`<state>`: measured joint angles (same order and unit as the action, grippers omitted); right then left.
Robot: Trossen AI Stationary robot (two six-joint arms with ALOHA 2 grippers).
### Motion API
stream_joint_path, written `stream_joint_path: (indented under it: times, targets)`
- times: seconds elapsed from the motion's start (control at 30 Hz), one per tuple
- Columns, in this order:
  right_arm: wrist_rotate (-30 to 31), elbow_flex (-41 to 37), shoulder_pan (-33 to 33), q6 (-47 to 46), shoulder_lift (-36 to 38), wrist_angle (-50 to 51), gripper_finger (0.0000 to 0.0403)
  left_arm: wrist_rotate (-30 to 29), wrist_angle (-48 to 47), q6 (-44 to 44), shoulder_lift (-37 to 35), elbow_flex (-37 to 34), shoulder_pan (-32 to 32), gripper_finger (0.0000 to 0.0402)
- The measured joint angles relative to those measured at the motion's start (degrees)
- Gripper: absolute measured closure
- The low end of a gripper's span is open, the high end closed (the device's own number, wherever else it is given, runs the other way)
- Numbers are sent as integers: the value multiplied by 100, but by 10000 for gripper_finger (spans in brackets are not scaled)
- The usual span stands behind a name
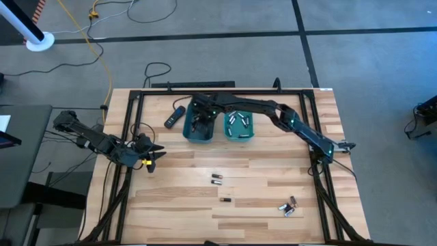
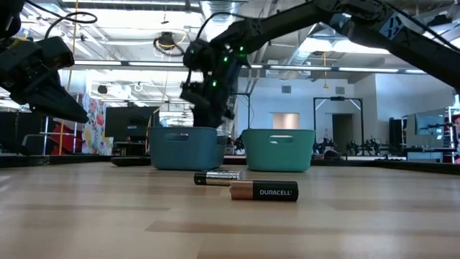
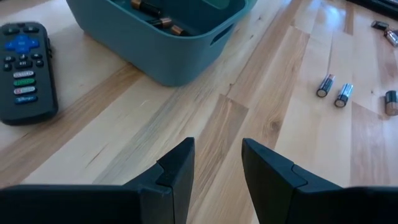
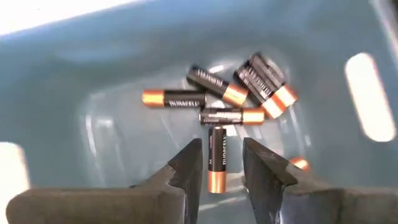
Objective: Sort batteries
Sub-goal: Put the black battery into the blue bin
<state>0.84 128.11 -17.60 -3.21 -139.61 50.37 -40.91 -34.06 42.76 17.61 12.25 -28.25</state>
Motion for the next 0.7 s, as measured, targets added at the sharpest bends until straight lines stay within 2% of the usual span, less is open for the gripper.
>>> stream_joint_path:
  times: [0.23,0.7]
  targets:
    - [4,0,-68,-300,499,80,276,0,0,-538,0,0,0,274]
    - [18,5,20,-554,1388,1078,276,166,219,-584,0,0,-1,274]
